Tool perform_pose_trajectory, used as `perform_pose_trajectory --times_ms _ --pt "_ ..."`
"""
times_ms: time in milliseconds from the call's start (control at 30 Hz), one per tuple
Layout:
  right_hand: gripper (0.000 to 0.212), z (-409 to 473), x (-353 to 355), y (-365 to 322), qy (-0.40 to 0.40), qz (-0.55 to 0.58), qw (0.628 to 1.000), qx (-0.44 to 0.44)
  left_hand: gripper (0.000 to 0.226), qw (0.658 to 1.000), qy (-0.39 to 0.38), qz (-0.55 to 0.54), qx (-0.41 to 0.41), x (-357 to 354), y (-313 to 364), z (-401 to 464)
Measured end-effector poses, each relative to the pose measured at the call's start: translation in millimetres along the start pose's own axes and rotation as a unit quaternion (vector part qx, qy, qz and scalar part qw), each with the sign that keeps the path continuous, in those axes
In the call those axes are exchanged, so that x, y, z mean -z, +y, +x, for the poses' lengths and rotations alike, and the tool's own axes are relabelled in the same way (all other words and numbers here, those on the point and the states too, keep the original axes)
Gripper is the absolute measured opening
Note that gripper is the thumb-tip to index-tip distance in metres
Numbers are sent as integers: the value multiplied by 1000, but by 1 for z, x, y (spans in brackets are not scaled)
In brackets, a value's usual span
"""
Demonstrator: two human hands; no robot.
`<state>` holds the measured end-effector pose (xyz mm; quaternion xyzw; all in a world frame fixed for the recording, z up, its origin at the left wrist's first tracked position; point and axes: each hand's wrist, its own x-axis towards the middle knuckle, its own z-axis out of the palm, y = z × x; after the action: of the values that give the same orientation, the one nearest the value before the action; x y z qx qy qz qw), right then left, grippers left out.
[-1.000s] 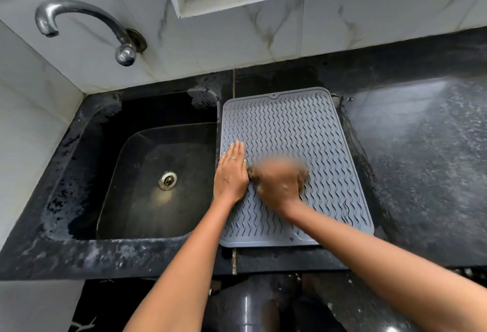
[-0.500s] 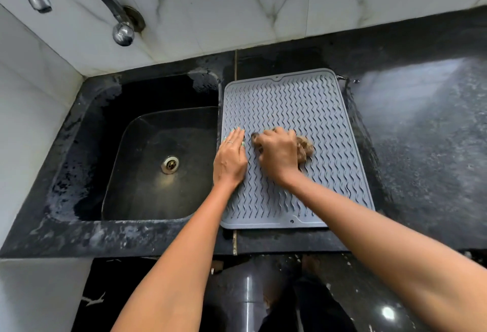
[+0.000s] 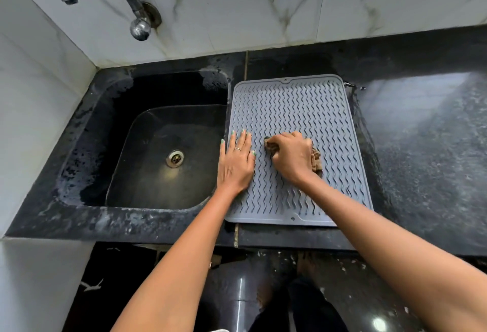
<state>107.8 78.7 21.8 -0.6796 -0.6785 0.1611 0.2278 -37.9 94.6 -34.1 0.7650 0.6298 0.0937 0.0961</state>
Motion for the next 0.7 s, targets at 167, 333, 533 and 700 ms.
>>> perform_pose_trajectory --times_ms 167,333,533,700 --pt "19 -78 0 5 17 -10 994 107 54 999 -6 43 5 -3 -1 -6" --pt "17 -104 13 2 -74 19 993 93 55 999 -4 51 5 -2 1 -7" --pt "25 -72 12 2 -1 -45 998 36 53 997 41 59 -34 2 6 -14" --pt "22 -131 6 9 5 -82 987 138 51 996 63 49 -33 2 7 -14"
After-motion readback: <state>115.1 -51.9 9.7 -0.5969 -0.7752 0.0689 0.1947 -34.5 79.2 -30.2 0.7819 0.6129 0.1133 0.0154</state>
